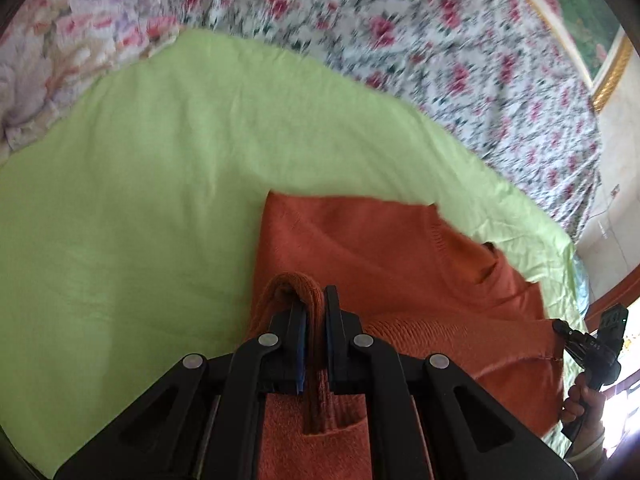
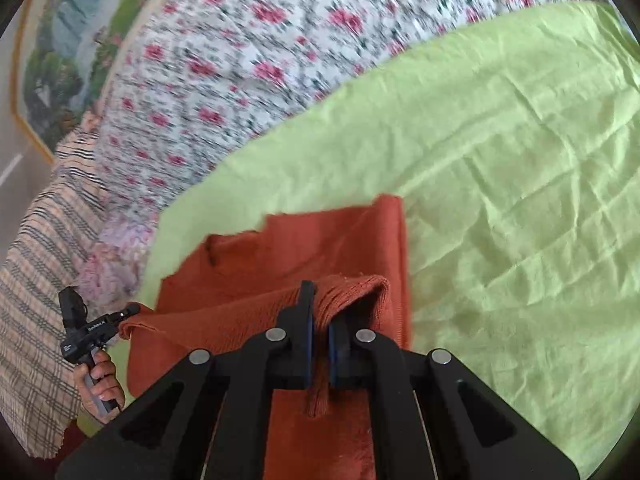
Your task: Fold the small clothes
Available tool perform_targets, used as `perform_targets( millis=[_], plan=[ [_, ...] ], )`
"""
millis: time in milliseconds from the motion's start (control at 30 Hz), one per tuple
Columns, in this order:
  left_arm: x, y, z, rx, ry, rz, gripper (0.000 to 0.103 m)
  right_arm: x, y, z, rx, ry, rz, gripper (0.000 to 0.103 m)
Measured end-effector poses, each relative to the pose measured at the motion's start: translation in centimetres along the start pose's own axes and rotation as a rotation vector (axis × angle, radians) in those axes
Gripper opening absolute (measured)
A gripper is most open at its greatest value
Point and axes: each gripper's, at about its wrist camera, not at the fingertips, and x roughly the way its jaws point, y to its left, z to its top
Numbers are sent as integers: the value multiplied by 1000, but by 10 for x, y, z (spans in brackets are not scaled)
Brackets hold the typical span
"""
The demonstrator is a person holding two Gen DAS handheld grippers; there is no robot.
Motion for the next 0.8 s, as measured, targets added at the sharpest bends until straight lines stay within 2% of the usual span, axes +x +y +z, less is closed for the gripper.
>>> perform_targets(
  millis=[100,167,200,233,300,367,433,500,533,600,667,700,733,800],
  plan=[
    [12,7,-5,-25,49,-9,9,10,-14,-1,63,32,-4,7],
    [2,5,-11,-26,43,-36,14,4,-20,-2,107,32,20,9],
    [-7,0,-19,-6,41,-44,23,-6,-19,-4,104,13,5,13],
    [-14,-5,-26,11,42,-53,31,-16,-15,-7,84,-10,-12,16],
    [-28,-23,-48,59,53,-95,36,-37,-2,-15,35,-55,-13,24],
    [-34,-46,-69,123,80,-137,40,-47,14,-26,-4,-63,6,26],
    [-34,-68,-84,179,108,-183,44,-46,42,-41,-88,-17,68,26],
    [-23,-91,-99,242,167,-219,44,-28,69,-55,-175,68,114,26],
    [-19,-98,-102,266,187,-214,44,-16,80,-62,-216,112,126,27],
    [-2,-108,-105,328,222,-152,44,4,92,-71,-267,171,126,39],
    [11,-106,-92,342,238,-134,42,29,99,-74,-312,234,64,44],
    [17,-103,-83,340,242,-133,41,40,98,-70,-332,246,9,44],
    [22,-99,-71,341,238,-121,35,47,96,-64,-347,244,-29,44],
    [36,-94,-39,338,212,-59,29,58,89,-48,-356,219,-80,44]
  ],
)
